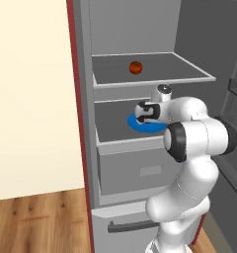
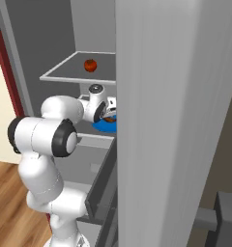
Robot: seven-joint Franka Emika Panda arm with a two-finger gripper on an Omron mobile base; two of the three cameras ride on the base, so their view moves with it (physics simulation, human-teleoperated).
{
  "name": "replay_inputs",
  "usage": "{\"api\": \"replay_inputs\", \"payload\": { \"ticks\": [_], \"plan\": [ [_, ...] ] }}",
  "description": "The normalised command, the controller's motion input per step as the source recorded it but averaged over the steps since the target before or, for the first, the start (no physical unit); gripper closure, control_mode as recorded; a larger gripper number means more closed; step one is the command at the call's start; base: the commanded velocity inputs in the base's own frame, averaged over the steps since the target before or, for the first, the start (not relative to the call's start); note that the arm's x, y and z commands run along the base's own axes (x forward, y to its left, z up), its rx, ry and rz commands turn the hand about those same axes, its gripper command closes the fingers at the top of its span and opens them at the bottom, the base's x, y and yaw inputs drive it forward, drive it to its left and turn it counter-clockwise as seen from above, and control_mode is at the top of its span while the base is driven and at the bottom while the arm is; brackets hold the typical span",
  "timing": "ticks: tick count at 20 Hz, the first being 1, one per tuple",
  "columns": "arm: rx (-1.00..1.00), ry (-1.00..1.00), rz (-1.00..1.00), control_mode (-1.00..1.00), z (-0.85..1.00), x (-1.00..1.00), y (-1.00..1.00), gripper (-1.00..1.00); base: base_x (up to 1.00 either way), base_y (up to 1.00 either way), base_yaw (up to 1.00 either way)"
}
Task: Transport the chicken drumstick from the fridge to the microwave and turn on the microwave.
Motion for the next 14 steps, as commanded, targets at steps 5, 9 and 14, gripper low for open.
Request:
{"api": "replay_inputs", "payload": {
  "ticks": [5,9,14],
  "plan": [
    [-0.01,0.00,0.06,-1.00,-0.09,0.21,-0.02,-1.00,0.00,0.00,0.00],
    [0.00,0.00,0.04,-1.00,-0.03,0.14,-0.01,-1.00,0.00,0.00,0.00],
    [0.00,0.02,0.03,-1.00,-0.11,0.14,0.00,-1.00,0.00,0.00,0.00]
  ]
}}
